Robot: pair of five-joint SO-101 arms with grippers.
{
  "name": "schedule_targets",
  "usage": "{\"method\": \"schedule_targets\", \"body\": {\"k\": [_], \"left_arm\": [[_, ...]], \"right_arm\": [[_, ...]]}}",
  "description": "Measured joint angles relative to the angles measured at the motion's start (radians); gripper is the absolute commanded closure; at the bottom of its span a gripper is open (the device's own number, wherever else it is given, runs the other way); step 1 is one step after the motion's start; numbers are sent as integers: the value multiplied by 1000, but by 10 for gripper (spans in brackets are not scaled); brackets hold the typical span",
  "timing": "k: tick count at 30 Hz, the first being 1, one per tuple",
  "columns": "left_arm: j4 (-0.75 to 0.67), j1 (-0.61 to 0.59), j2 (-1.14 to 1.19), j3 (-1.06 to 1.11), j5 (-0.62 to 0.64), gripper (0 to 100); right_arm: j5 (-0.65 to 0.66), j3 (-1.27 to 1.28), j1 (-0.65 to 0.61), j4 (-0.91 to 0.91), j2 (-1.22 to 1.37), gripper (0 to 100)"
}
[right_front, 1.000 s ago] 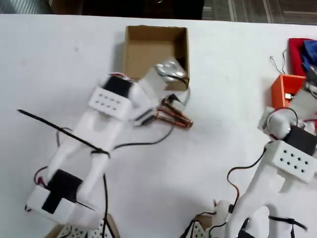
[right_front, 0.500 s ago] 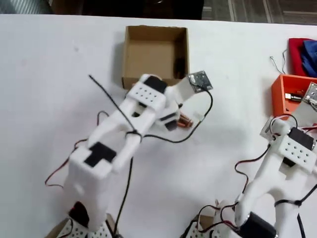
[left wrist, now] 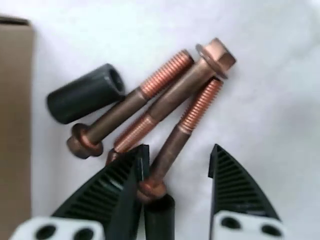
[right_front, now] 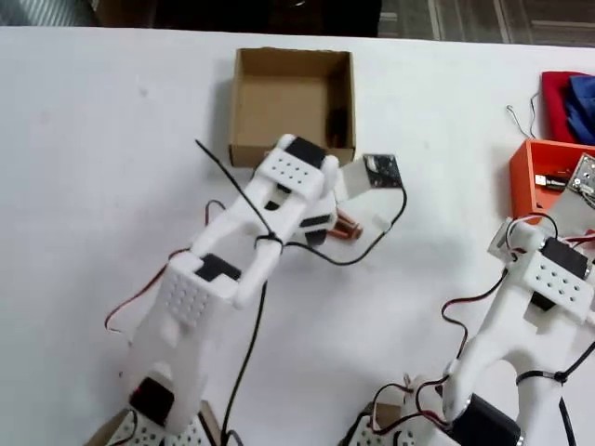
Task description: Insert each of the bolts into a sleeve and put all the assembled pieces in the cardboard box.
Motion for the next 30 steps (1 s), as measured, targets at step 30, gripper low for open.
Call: {"method": "schedule_targets", "body": {"k": [30], "left_arm": [[167, 52, -3, -21, -176, 976]], "right_arm": [[0, 0, 0, 0, 0, 978]]}}
